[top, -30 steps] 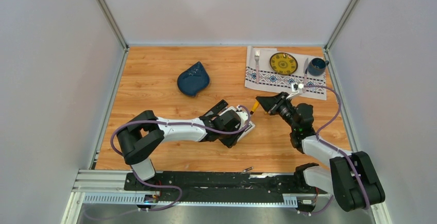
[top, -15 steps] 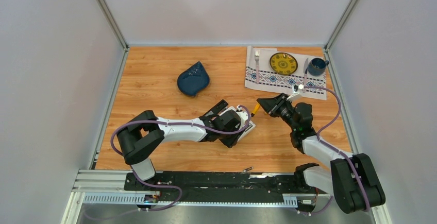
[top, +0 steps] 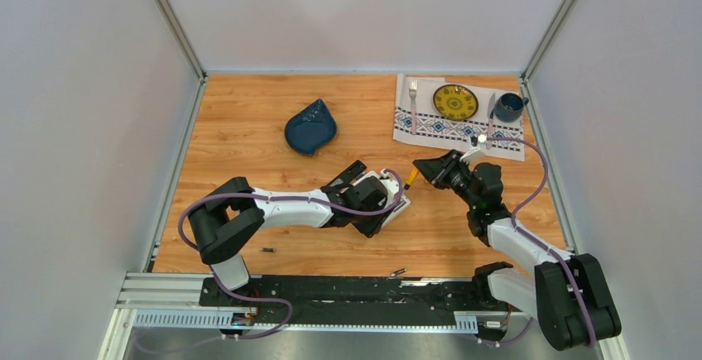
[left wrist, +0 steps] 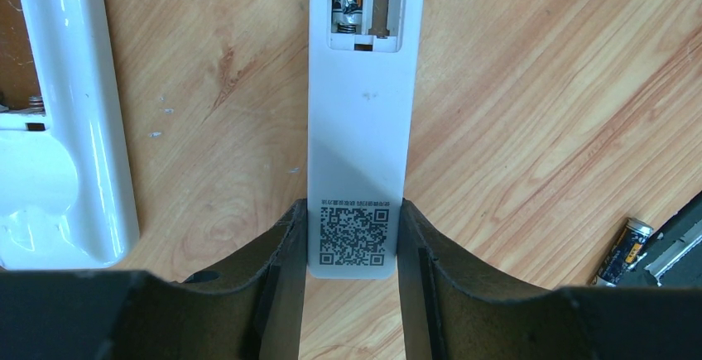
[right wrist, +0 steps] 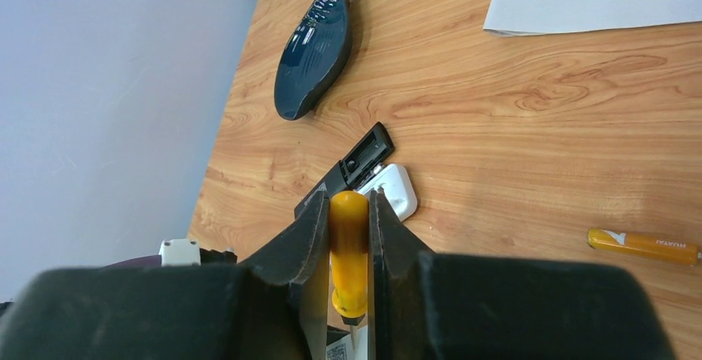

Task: Unload the batteries from the remote control

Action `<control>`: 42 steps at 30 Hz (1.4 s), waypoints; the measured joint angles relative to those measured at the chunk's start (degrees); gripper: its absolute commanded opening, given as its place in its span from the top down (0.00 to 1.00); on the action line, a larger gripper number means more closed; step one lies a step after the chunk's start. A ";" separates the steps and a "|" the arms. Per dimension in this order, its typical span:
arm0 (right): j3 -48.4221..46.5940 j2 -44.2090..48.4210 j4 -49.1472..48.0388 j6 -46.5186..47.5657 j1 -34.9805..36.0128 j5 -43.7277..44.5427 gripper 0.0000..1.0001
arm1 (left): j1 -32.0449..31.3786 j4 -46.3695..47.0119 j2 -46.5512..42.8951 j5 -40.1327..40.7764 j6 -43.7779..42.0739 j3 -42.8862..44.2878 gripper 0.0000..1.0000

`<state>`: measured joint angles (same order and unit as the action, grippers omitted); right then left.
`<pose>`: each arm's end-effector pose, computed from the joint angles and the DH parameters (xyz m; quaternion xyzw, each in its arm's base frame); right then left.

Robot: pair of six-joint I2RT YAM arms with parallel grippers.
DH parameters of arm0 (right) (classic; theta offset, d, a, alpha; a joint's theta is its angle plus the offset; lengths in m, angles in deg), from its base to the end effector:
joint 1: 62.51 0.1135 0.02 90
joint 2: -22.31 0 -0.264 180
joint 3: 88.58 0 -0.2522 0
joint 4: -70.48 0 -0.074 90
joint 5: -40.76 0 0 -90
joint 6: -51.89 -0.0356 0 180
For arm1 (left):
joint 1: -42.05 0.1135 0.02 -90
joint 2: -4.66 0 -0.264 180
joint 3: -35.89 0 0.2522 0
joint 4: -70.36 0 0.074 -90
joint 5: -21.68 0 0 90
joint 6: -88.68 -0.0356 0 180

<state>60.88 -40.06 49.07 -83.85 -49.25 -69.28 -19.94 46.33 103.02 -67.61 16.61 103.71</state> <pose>0.2089 0.0618 0.1950 0.1047 0.7576 0.4267 0.4827 0.1597 -0.2992 0.1572 0.3556 0.8837 -0.1909 0.2370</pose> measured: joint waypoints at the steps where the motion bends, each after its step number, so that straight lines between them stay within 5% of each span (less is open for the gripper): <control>1: -0.13 0.24 0.74 0.35 0.00 0.00 1.00 | 0.00 -0.17 0.04 0.00 -0.02 0.13 1.00; 4: -0.74 1.25 2.75 1.68 0.00 -0.07 1.00 | -0.07 -1.27 0.46 0.26 -0.26 0.96 0.95; 14: -2.40 4.02 9.55 6.82 0.00 -0.59 1.00 | -0.57 -5.01 0.94 2.99 -3.61 2.36 0.50; 28: -2.71 4.09 13.40 9.60 0.00 -0.63 1.00 | -0.59 -7.82 -0.04 3.87 -7.87 1.84 0.47; 42: -6.64 -0.13 14.88 12.02 0.00 -0.04 1.00 | -0.59 -7.19 -0.46 2.62 -8.26 1.14 0.78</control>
<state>54.24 -40.19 63.95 -71.83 -49.25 -69.32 -20.53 39.14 102.56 -64.98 8.35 104.85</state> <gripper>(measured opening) 0.174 0.469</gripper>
